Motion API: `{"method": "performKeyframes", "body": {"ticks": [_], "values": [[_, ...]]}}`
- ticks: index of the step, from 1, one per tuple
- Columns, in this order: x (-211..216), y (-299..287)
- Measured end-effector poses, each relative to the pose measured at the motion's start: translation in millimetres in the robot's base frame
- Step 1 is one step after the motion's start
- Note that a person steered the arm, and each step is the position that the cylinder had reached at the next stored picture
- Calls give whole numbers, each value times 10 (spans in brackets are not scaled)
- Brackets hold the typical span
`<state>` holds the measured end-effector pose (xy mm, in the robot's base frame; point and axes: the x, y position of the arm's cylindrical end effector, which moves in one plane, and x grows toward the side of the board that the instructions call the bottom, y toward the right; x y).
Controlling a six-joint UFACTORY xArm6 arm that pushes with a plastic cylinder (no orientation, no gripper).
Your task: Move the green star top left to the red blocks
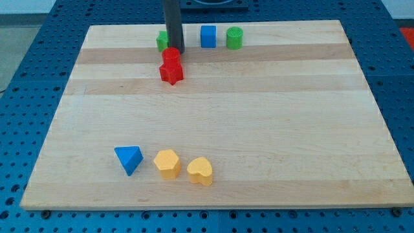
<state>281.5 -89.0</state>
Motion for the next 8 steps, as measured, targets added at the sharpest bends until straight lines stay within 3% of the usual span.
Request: {"method": "performKeyframes", "body": {"ticks": [8], "values": [[-227,-189]]}}
